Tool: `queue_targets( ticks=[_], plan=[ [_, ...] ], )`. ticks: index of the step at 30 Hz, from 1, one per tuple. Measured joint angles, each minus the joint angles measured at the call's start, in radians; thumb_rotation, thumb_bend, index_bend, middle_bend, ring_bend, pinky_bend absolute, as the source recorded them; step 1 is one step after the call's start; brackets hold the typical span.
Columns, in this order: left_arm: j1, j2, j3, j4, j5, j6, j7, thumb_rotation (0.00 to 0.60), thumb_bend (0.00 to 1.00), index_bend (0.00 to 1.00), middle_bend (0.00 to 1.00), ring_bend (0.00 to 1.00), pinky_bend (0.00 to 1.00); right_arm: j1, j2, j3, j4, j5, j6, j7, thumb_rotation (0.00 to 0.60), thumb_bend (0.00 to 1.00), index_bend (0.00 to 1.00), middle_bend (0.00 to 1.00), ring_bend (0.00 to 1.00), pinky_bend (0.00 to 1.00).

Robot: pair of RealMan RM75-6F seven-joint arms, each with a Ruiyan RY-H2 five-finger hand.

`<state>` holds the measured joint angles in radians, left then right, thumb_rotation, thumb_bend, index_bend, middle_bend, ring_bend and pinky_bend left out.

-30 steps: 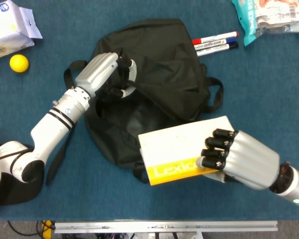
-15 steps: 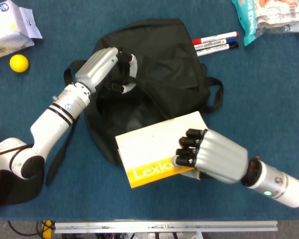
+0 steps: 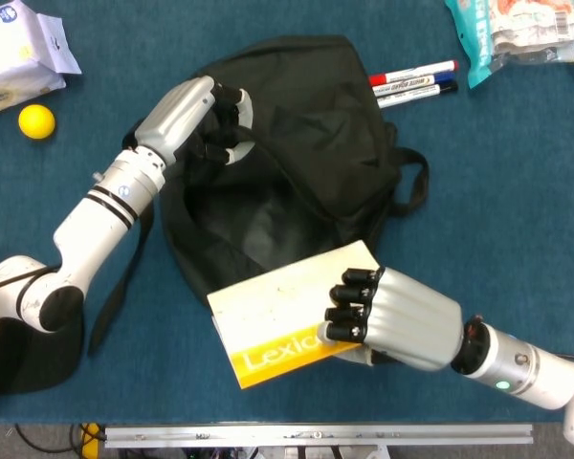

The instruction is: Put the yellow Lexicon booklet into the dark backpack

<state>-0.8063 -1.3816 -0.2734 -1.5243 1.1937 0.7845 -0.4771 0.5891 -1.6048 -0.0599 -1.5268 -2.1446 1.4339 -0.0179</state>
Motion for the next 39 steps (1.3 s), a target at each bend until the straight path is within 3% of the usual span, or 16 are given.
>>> queue_targets(
  ticks=[12,29,39],
  plan=[
    [0.014,0.039,0.0,-0.05,0.011,-0.013,-0.028,0.6,0.34,0.66,0.68,0.6,0.49,0.043,-0.066,0.054,0.111,0.067,-0.03,0.019,0.6,0.29,0.87,0.81,0.62,0.65],
    [0.028,0.096,-0.001,-0.085,0.018,-0.043,-0.079,0.6,0.34,0.66,0.68,0.6,0.49,0.134,-0.139,0.111,0.382,0.147,-0.038,0.095,0.6,0.29,0.88,0.81,0.63,0.65],
    [0.032,0.117,0.0,-0.086,0.026,-0.054,-0.097,0.6,0.34,0.66,0.68,0.6,0.49,0.174,-0.174,0.089,0.469,0.165,-0.057,0.096,0.6,0.29,0.89,0.82,0.63,0.65]
  ],
)
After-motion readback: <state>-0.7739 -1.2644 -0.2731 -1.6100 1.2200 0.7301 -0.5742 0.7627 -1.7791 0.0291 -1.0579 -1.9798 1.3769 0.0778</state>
